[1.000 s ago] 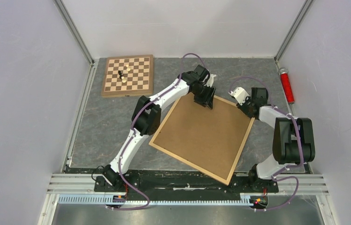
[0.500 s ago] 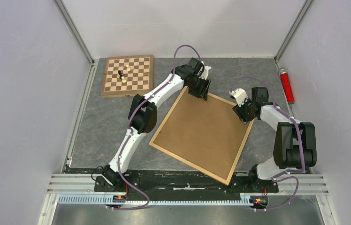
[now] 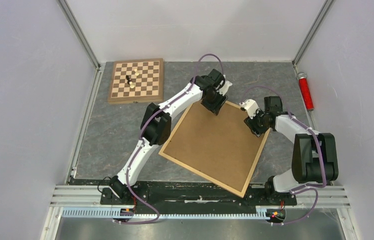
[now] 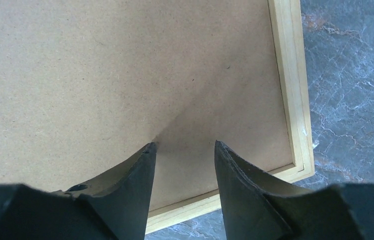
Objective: Put the photo into the frame
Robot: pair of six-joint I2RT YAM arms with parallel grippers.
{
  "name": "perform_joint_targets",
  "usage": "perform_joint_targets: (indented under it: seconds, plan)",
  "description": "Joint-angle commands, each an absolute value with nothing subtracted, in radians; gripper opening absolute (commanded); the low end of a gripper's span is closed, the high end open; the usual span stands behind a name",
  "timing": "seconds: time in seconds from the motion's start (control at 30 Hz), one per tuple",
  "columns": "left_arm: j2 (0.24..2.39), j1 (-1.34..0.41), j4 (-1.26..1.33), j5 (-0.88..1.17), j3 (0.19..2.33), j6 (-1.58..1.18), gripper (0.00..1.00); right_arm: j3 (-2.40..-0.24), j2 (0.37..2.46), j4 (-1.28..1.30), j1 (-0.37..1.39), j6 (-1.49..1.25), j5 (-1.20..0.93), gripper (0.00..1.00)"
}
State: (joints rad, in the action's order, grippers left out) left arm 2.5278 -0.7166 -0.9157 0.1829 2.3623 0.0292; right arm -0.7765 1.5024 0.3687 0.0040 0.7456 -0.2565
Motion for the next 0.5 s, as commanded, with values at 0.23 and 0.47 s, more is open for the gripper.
perform_joint_targets:
  seconds: [0.23, 0.47]
  plan:
    - [2.489, -0.753, -0.968, 0.146, 2.322, 0.150, 0.54, -0.728, 1.550, 0.402, 0.021, 0.764, -0.236, 0.50]
    - [2.344, -0.754, -0.931, 0.225, 2.242, 0.153, 0.56, -0.771, 1.417, 0.455, 0.021, 0.723, -0.324, 0.57]
